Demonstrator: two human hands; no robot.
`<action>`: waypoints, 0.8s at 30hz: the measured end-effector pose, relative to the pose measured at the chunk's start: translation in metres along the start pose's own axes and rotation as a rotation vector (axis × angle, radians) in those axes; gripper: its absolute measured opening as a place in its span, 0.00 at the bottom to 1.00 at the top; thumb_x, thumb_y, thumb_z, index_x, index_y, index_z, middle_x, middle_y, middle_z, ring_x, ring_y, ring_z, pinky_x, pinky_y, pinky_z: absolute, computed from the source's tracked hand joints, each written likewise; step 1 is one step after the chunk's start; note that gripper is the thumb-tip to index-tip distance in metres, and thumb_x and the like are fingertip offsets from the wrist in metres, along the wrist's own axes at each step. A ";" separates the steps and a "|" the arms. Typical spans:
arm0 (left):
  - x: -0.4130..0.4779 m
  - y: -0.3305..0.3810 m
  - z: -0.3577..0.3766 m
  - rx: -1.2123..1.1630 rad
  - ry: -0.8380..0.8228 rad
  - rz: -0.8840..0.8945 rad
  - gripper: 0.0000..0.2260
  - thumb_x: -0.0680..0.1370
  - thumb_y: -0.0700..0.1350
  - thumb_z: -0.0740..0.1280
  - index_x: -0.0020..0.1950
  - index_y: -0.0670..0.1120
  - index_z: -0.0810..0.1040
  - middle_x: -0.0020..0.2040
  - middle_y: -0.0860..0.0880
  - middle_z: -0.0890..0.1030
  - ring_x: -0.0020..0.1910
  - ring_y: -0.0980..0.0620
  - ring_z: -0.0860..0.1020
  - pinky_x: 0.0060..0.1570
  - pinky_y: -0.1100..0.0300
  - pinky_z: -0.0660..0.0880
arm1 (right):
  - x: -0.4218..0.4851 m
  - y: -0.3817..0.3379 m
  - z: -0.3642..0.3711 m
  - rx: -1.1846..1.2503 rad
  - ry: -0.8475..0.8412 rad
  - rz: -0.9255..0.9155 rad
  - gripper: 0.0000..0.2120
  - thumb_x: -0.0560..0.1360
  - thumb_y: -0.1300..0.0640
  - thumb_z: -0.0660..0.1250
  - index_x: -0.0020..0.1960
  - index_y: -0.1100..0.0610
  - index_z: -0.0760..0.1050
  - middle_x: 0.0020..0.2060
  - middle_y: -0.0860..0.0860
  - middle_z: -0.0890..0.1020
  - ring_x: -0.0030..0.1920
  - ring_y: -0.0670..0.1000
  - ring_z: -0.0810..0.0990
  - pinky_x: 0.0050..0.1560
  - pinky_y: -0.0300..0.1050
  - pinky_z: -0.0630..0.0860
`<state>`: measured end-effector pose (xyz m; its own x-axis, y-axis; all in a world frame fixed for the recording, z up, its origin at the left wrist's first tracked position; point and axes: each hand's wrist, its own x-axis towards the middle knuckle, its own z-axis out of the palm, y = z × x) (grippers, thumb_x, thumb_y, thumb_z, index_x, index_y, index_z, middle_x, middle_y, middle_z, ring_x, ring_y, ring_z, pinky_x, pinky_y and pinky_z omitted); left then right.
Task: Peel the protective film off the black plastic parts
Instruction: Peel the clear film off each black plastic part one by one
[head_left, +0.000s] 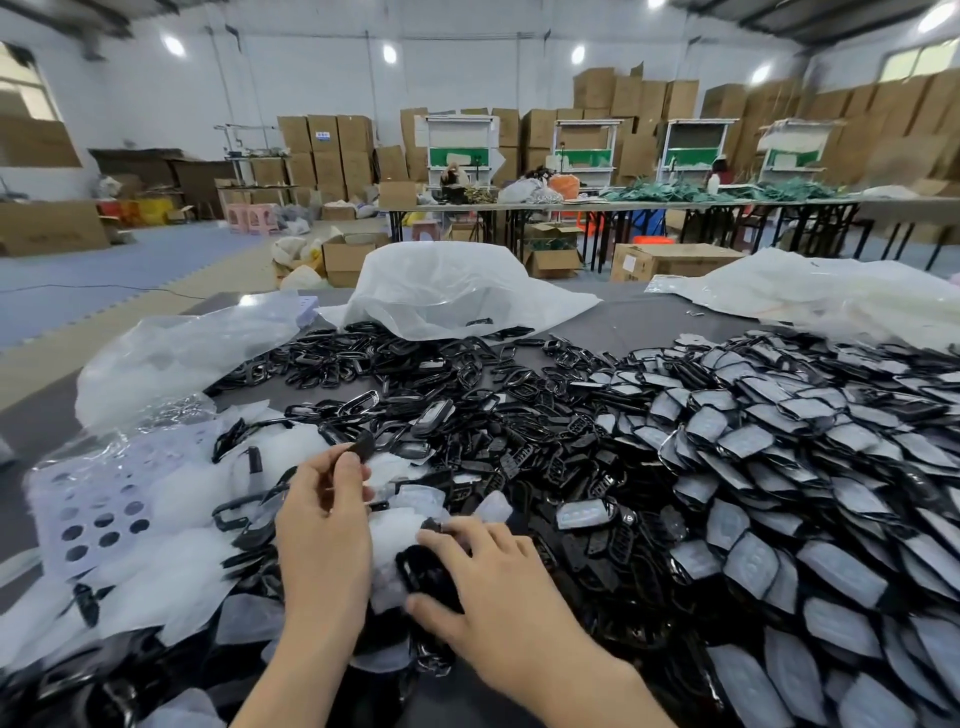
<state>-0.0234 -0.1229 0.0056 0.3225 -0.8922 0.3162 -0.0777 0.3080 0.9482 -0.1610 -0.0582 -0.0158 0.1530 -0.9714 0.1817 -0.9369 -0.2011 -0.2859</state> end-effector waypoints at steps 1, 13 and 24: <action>-0.001 0.000 0.001 -0.004 -0.007 -0.001 0.06 0.82 0.48 0.63 0.48 0.57 0.78 0.41 0.56 0.83 0.36 0.63 0.79 0.42 0.59 0.74 | 0.000 0.000 0.003 -0.019 0.029 0.004 0.25 0.80 0.37 0.56 0.75 0.44 0.64 0.71 0.45 0.67 0.70 0.51 0.65 0.69 0.50 0.62; -0.023 0.008 0.013 -0.093 -0.343 0.015 0.07 0.81 0.45 0.65 0.53 0.55 0.81 0.40 0.52 0.84 0.36 0.57 0.81 0.39 0.67 0.77 | -0.006 0.030 -0.012 0.805 0.335 0.291 0.09 0.80 0.50 0.67 0.57 0.37 0.76 0.42 0.38 0.84 0.39 0.42 0.85 0.43 0.35 0.79; -0.033 0.012 0.020 -0.162 -0.496 -0.074 0.06 0.80 0.41 0.66 0.52 0.47 0.82 0.37 0.48 0.84 0.36 0.55 0.81 0.38 0.66 0.78 | -0.008 0.039 -0.022 0.943 0.447 0.341 0.06 0.77 0.50 0.71 0.51 0.39 0.79 0.38 0.45 0.84 0.32 0.45 0.83 0.33 0.33 0.74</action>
<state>-0.0534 -0.0964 0.0072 -0.1670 -0.9505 0.2622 0.0877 0.2505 0.9641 -0.2057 -0.0552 -0.0077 -0.3749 -0.8990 0.2263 -0.2627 -0.1311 -0.9559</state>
